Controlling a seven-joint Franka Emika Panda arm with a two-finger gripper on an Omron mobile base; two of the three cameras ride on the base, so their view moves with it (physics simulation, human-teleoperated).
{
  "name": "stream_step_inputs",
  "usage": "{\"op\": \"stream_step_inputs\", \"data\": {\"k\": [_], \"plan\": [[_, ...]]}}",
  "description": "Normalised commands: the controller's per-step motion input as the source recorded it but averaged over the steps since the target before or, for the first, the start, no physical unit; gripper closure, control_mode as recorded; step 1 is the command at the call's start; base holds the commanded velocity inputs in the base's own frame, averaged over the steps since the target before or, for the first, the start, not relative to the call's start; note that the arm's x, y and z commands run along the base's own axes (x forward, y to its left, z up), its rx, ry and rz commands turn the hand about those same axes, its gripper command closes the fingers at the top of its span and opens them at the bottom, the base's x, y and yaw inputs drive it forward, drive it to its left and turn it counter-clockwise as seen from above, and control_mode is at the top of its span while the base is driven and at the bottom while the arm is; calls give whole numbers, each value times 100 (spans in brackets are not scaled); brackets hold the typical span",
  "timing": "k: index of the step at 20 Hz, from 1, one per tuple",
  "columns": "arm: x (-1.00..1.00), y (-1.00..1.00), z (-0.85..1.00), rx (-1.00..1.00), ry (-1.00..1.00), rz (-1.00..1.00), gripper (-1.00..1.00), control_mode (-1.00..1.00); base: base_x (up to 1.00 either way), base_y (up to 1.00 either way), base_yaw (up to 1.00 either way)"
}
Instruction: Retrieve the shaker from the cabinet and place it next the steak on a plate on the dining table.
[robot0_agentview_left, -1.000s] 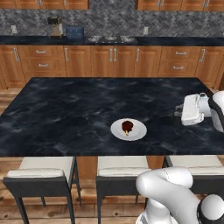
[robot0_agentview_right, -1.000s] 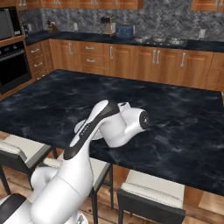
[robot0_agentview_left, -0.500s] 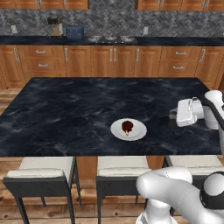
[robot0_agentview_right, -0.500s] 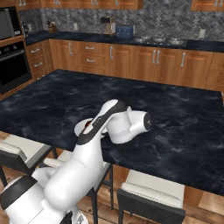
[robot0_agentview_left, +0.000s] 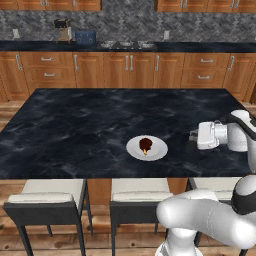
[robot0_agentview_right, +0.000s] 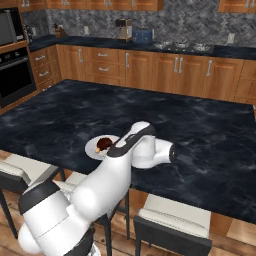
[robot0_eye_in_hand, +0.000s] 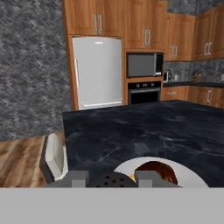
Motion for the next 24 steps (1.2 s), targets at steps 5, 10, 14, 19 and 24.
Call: {"op": "stream_step_inputs", "data": {"k": [5, 10, 14, 19, 24], "plan": [[31, -8, -26, 0, 0, 1, 100, -100, 0, 0, 0], [33, -7, -18, 0, 0, 0, 100, -100, 0, 0, 0], [28, 0, -28, -6, 0, 0, 100, -100, 0, 0, 0], [28, -1, -33, -8, 0, 0, 100, -100, 0, 0, 0], [32, -6, -26, -5, 0, 0, 100, -100, 0, 0, 0]]}}
